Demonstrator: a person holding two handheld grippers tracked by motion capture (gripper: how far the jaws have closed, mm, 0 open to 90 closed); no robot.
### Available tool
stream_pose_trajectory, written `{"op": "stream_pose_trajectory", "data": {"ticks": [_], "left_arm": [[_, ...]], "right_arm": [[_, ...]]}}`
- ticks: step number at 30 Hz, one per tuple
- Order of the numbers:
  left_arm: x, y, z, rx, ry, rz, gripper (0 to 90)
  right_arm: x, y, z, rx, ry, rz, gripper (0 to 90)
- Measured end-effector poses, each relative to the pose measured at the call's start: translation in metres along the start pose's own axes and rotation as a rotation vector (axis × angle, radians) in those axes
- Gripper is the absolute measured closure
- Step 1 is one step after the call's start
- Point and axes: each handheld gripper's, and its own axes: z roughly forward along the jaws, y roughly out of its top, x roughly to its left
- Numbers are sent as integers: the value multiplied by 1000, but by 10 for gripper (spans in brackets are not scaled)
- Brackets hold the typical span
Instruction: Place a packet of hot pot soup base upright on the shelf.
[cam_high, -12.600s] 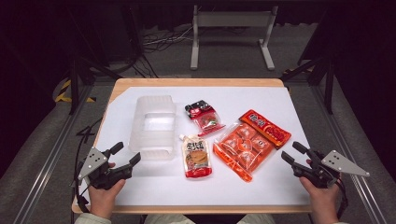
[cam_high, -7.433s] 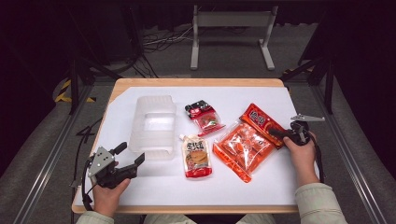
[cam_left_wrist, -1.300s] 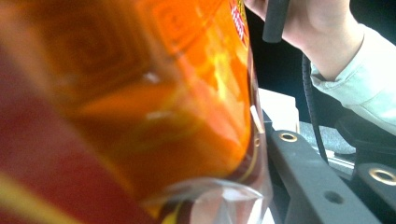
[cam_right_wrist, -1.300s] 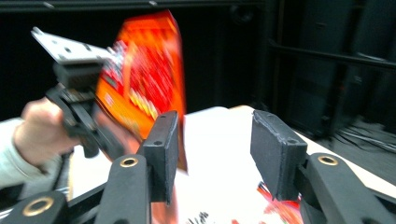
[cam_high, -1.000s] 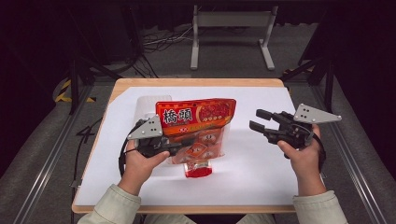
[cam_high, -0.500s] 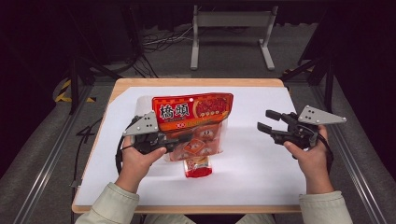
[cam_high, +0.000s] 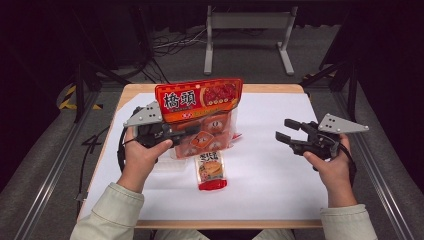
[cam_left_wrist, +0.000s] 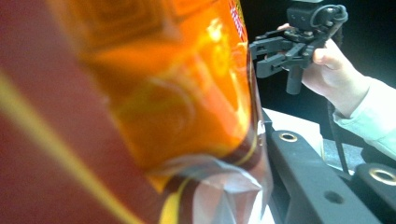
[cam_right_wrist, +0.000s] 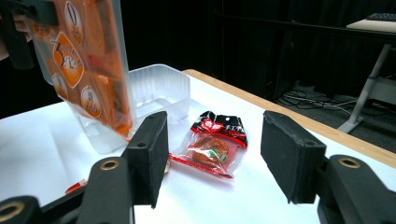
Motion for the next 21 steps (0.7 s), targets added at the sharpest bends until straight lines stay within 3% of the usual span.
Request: {"op": "stream_pose_trajectory", "data": {"ticks": [6, 21], "left_arm": [[7, 8, -1, 6, 20, 5, 714], [36, 12, -7, -19, 90, -35, 714]], "right_arm": [[0, -2, 1, 9, -2, 0, 424], [-2, -10, 1, 38, -20, 17, 422]]}}
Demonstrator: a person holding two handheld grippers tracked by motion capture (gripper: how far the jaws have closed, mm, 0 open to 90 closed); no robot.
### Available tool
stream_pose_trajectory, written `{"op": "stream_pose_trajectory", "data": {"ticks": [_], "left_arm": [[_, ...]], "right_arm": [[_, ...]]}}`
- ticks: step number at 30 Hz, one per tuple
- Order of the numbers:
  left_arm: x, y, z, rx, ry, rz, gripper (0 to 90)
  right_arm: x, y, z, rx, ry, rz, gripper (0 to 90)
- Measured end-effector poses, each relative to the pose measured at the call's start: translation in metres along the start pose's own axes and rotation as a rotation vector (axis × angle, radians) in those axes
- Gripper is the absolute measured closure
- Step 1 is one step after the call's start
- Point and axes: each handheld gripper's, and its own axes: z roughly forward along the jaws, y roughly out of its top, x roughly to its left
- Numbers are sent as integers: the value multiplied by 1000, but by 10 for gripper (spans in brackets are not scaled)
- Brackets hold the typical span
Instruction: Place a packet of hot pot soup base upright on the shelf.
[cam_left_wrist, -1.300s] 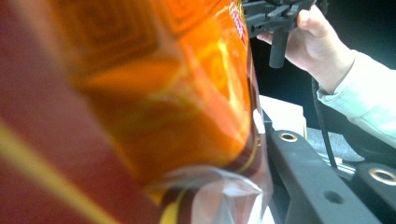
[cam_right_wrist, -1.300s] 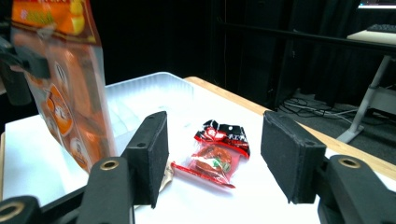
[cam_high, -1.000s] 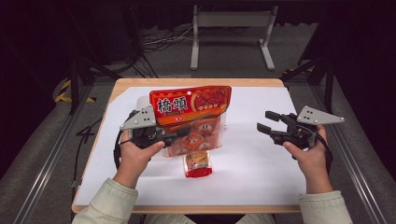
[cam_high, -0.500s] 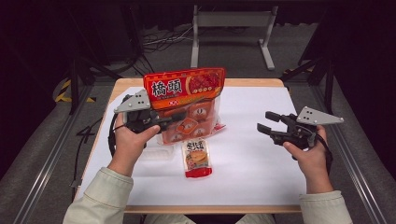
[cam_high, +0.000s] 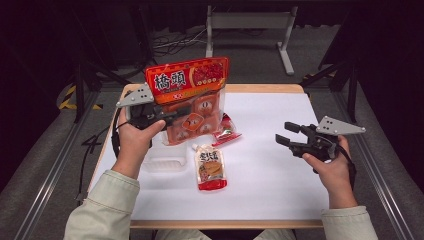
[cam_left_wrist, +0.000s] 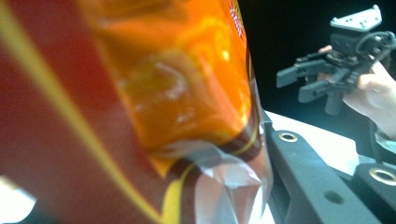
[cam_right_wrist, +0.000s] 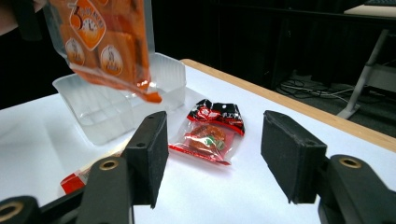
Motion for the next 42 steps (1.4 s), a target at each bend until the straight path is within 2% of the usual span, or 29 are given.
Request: {"op": "stream_pose_trajectory", "data": {"ticks": [3, 10, 15, 17, 18, 25, 29, 34, 42], "left_arm": [[10, 1, -2, -11, 16, -4, 714], [28, 0, -5, 0, 57, -25, 714], [39, -2, -8, 0, 112, -12, 713], [45, -3, -10, -7, 140, -16, 713], [45, -3, -10, -7, 140, -16, 713], [59, -9, -17, -25, 208, -43, 713], [65, -12, -21, -41, 222, -58, 713], [68, -14, -21, -38, 243, -58, 713], [73, -26, -16, -40, 255, -97, 713]], "right_arm": [[0, -3, -2, 9, -8, 3, 422], [0, -10, -9, 22, -31, 20, 424], [0, -13, -11, 28, -37, 20, 427], [0, -13, -12, 30, -41, 23, 427], [0, -13, -12, 30, -41, 23, 427], [0, -13, -13, 22, -41, 23, 428], [0, -12, -10, 20, -34, 22, 428], [0, -12, -8, 25, -32, 20, 429], [0, -12, -8, 21, -29, 20, 434]]}}
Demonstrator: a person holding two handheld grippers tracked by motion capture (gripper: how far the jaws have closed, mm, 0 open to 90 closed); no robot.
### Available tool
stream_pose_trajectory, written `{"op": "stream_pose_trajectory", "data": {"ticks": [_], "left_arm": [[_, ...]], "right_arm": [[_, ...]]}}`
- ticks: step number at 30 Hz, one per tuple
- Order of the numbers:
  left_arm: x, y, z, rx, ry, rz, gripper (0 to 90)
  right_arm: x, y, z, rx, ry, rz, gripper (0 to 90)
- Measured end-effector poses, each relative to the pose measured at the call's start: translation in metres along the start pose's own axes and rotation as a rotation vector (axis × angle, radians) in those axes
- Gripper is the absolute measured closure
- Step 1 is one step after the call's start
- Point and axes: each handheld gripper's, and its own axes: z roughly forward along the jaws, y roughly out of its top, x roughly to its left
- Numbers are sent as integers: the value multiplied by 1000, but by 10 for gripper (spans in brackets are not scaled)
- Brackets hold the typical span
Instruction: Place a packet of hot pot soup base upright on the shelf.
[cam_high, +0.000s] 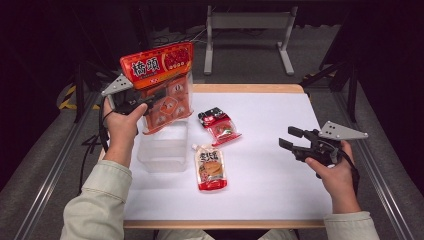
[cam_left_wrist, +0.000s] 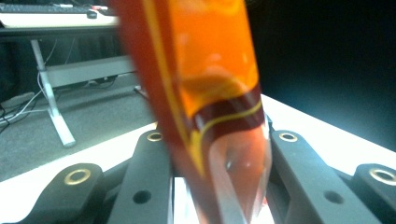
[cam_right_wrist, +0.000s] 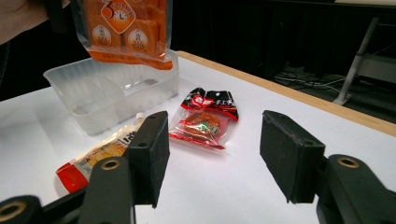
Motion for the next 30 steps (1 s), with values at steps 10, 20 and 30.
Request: {"op": "stream_pose_trajectory", "data": {"ticks": [10, 20, 30], "left_arm": [[7, -16, 5, 11, 25, -13, 713], [7, -22, 8, 49, 63, 9, 713], [13, -33, 10, 26, 74, -12, 713]], "right_arm": [[2, 0, -1, -23, 3, -10, 451], [4, 0, 1, -26, 20, -18, 450], [6, 0, 4, -25, 36, -20, 446]]}}
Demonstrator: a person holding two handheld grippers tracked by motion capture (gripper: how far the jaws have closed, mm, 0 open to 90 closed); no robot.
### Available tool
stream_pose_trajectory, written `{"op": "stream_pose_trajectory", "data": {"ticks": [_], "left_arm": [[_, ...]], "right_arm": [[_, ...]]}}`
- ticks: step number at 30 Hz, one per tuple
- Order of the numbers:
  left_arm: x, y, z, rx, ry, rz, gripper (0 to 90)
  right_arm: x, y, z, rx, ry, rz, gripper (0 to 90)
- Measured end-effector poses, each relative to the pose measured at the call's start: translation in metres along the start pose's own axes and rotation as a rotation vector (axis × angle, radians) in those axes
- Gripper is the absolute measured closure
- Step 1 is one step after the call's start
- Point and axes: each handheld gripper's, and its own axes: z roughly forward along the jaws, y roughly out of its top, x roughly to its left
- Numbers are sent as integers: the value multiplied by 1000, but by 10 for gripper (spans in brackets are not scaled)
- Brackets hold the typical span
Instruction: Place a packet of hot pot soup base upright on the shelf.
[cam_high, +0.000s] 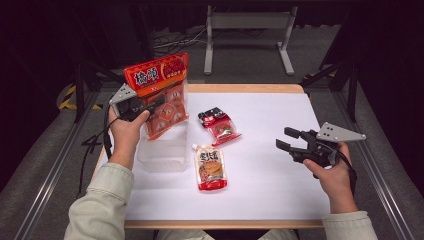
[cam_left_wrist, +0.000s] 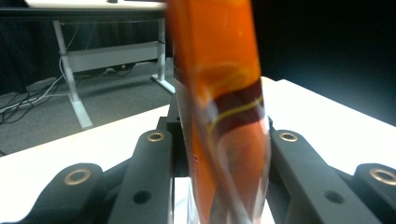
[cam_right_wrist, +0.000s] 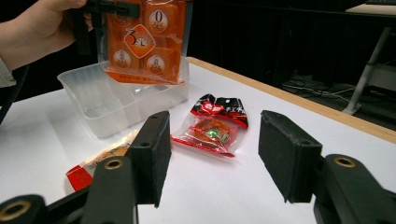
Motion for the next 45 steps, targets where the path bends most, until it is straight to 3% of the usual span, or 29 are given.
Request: {"op": "stream_pose_trajectory", "data": {"ticks": [5, 6, 8, 9, 16, 24, 27, 29, 32, 45], "left_arm": [[2, -2, 1, -8, 8, -1, 712], [3, -2, 1, 1, 17, 10, 712], [1, -5, 5, 70, 39, 51, 712], [1, -8, 9, 90, 31, 51, 712], [0, -15, 18, 116, 5, 57, 712], [4, -16, 14, 173, -12, -13, 703], [9, -18, 8, 227, -44, -85, 700], [12, -20, 5, 283, -26, -99, 700], [18, -24, 2, 280, -19, -127, 701], [19, -25, 3, 282, 1, -124, 698]], "right_arm": [[0, -1, 2, 5, 7, 0, 444], [0, -1, 2, 5, 8, 0, 443], [0, -1, 2, 4, 8, 1, 442], [0, -1, 2, 4, 10, 3, 442], [0, -2, 3, 11, 16, 1, 438], [0, -3, 4, 14, 18, 3, 434], [1, -3, 4, 13, 18, 4, 433], [1, -3, 4, 16, 18, 3, 432], [1, -3, 6, 19, 23, 5, 431], [1, -4, 7, 23, 20, 5, 426]]}}
